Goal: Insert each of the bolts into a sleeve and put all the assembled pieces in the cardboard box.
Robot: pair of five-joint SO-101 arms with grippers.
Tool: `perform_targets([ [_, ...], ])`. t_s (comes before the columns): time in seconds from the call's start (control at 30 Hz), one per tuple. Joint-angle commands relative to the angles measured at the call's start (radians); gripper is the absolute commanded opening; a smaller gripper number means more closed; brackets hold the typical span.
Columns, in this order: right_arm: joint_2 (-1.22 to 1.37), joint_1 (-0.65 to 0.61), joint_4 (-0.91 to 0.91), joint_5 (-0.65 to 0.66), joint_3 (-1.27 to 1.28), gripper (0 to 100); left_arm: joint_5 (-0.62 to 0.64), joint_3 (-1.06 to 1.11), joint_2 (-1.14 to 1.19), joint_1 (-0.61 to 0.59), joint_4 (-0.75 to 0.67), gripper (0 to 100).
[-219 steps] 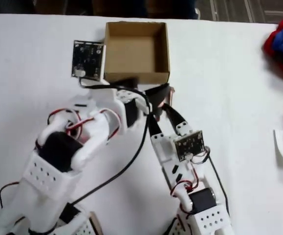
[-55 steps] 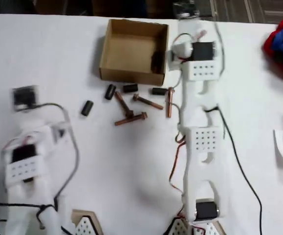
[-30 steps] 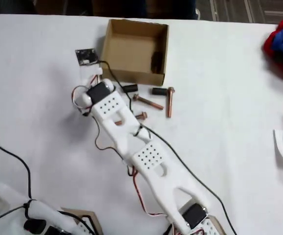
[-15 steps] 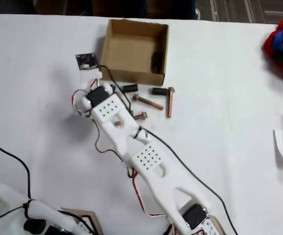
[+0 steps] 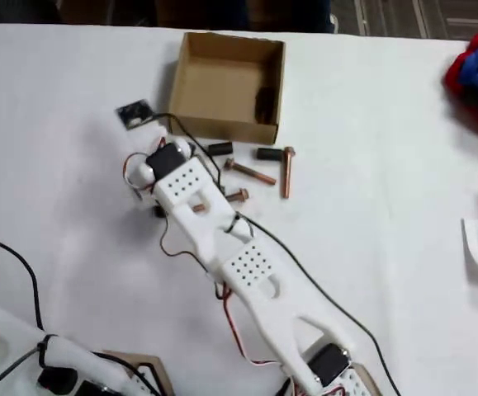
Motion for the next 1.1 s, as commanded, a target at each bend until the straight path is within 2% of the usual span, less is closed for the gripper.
perform_targets([
  [0.0,-0.071,0.010,0.045,0.078,-0.020,13.6,0.000,-0.045,-0.029,0.032,0.005,27],
  [0.47,-0.033,0.027,0.050,0.083,-0.012,13.8,0.000,-0.050,-0.029,0.040,-0.003,27],
  [0.77,-0.114,0.025,0.050,0.084,0.287,14.0,0.000,-0.051,-0.029,0.041,-0.005,27],
  [0.97,-0.145,0.033,0.048,0.086,0.367,13.6,0.000,-0.045,-0.028,0.054,-0.003,27],
  [1.07,-0.151,0.044,0.047,0.086,0.364,4.9,0.000,-0.045,-0.028,0.072,0.005,27],
])
